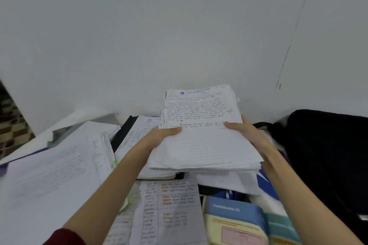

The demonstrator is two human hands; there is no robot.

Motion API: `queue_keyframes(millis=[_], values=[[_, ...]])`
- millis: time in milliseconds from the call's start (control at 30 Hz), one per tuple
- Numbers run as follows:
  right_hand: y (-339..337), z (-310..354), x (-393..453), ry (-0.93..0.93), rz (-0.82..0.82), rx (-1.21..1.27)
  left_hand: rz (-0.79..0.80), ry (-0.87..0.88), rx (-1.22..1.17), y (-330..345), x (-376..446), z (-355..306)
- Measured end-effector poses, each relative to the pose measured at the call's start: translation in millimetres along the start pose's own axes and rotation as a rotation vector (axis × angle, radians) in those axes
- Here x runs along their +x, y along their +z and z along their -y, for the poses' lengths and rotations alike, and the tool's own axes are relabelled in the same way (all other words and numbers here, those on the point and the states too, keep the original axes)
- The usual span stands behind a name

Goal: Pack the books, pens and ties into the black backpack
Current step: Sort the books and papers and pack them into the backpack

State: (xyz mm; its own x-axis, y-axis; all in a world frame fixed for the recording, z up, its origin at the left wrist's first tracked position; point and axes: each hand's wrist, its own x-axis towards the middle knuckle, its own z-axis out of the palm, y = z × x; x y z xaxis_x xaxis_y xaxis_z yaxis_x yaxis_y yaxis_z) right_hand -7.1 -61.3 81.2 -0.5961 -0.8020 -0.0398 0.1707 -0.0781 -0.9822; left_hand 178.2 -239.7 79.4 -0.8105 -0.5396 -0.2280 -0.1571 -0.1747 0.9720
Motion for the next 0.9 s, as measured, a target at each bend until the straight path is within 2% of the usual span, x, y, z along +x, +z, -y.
queue_keyframes(millis=[133,267,367,433,500,567,633,700,767,900], values=[[66,-22,16,0.016,0.086,-0.043,-0.171,-0.087,-0.082,-63,-33,21],[133,-38,29,0.046,0.176,-0.060,-0.356,-0.052,-0.002,-117,-71,35],[179,-45,39,0.060,0.247,-0.052,-0.413,-0.052,0.016,-151,-101,41],[204,-52,44,0.050,0.277,-0.103,-0.519,-0.020,0.152,-177,-118,49],[228,-62,49,0.061,0.297,-0.144,-0.699,0.016,0.460,-217,-132,63],[245,-72,51,0.091,0.294,-0.144,-0.802,-0.053,0.786,-256,-138,83],[257,-82,52,0.114,0.284,-0.149,-0.808,-0.214,0.932,-284,-139,102],[262,-90,53,0.132,0.276,-0.153,-0.769,-0.275,0.929,-294,-137,117],[265,-97,55,0.160,0.276,-0.124,-0.772,-0.186,0.862,-295,-135,125],[276,-109,56,0.194,0.283,-0.110,-0.880,-0.012,0.639,-298,-132,122]])
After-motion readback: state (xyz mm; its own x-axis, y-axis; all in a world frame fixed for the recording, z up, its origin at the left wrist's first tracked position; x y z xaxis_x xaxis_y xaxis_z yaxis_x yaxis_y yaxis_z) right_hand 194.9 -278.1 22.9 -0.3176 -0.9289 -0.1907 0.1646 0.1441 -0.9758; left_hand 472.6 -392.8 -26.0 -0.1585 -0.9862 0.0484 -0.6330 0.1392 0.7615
